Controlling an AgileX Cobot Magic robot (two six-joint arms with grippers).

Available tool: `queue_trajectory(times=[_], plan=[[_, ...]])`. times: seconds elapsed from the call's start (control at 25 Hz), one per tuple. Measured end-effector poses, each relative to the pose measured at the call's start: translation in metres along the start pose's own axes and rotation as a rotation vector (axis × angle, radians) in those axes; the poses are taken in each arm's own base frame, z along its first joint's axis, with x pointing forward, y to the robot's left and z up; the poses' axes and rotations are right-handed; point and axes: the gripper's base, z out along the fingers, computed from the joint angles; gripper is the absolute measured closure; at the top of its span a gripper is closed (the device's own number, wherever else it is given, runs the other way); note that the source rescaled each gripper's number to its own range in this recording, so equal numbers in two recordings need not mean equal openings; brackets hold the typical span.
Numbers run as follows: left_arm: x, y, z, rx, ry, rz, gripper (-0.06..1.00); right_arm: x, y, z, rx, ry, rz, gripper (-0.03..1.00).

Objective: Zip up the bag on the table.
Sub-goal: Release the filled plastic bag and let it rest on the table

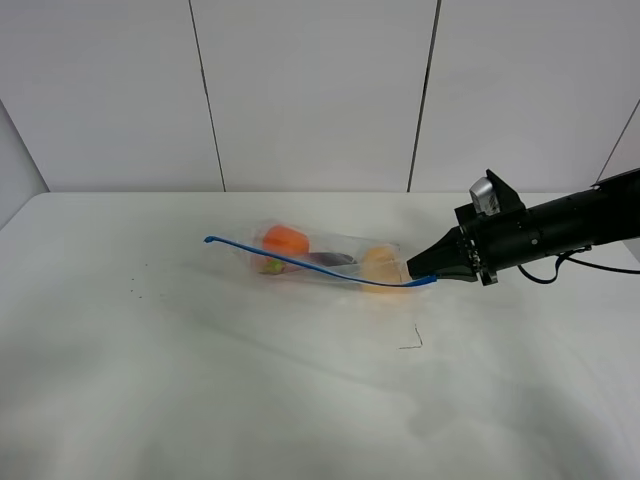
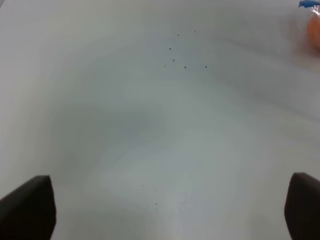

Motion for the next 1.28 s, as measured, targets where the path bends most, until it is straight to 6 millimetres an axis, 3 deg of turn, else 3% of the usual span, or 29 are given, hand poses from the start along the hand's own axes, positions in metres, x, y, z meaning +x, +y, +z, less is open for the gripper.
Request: queue_trajectory(times=[0.84, 0.92, 1.0, 1.12, 1.16, 1.28], plan=[[0.0000, 0.0000, 0.0000, 0.000, 0.000, -0.003, -0.05, 0.0000, 0.0000, 0.0000, 0.000, 0.000, 0.000, 0.97], [0.0000, 0.0000, 0.0000, 0.000, 0.000, -0.003, -0.05, 0.0000, 0.0000, 0.0000, 0.000, 0.000, 0.000, 0.93], [0.0000, 0.0000, 0.0000, 0.000, 0.000, -0.003, -0.05, 0.0001, -0.0001, 0.0000, 0.001, 0.001, 0.000, 0.75], [0.0000, 0.0000, 0.0000, 0.000, 0.000, -0.003, -0.05, 0.0002, -0.0001, 0.0000, 0.001, 0.002, -0.001, 0.23], [0.0000, 0.0000, 0.0000, 0.000, 0.000, -0.003, -0.05, 0.0002, -0.0001, 0.0000, 0.001, 0.002, -0.001, 0.12], [0.0000, 0.0000, 0.0000, 0.000, 0.000, -0.003, -0.05, 0.0002, -0.0001, 0.0000, 0.001, 0.002, -0.002, 0.00]])
